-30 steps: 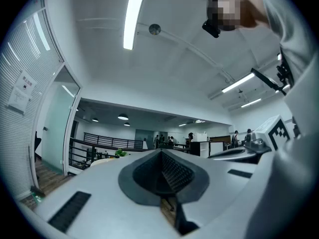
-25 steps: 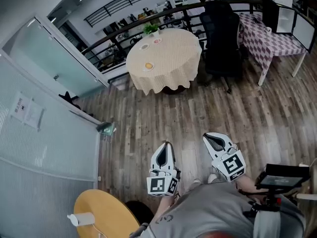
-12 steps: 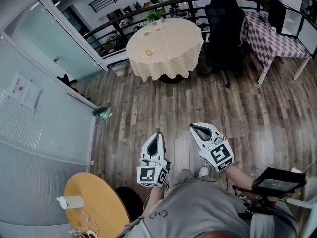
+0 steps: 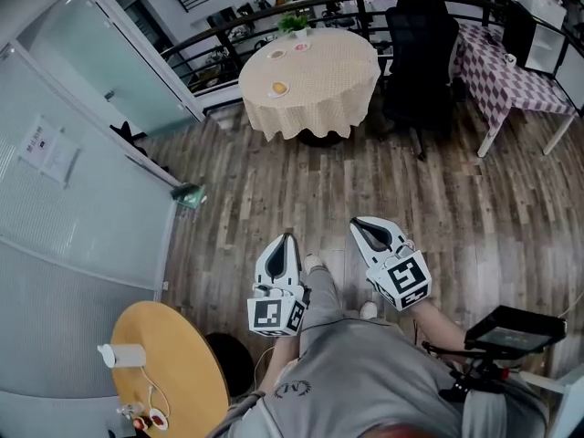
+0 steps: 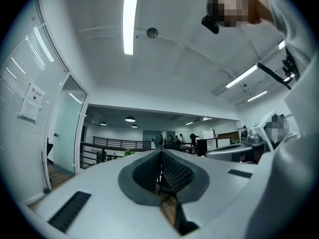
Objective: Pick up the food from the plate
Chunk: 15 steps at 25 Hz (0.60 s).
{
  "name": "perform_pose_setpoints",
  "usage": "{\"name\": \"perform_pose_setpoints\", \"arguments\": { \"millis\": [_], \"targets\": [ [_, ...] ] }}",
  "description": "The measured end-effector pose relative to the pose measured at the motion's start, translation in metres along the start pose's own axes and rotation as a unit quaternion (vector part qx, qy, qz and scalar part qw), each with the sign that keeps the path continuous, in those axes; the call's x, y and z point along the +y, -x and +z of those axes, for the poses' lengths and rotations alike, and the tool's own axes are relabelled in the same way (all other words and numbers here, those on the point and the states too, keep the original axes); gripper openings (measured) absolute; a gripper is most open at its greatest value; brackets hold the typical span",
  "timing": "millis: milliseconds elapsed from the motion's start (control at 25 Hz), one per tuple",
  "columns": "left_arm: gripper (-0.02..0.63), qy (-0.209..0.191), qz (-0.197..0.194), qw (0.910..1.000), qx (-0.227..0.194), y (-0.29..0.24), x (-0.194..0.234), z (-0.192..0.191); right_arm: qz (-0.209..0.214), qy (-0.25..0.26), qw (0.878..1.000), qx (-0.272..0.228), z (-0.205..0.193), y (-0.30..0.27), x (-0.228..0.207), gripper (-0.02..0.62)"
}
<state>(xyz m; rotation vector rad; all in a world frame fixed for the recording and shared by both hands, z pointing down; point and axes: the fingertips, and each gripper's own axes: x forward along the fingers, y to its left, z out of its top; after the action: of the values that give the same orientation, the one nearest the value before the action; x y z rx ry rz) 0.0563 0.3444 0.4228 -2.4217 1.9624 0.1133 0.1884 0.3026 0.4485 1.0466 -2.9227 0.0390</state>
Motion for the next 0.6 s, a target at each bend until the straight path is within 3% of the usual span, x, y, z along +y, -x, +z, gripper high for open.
{"name": "perform_pose_setpoints", "arguments": {
  "millis": [600],
  "targets": [
    [0.009, -0.004, 0.002, 0.9999, -0.01, -0.038, 0.017, -0.01, 0.017, -0.054, 0.998, 0.026, -0.025, -0.036, -0.022, 0.018]
  ]
}}
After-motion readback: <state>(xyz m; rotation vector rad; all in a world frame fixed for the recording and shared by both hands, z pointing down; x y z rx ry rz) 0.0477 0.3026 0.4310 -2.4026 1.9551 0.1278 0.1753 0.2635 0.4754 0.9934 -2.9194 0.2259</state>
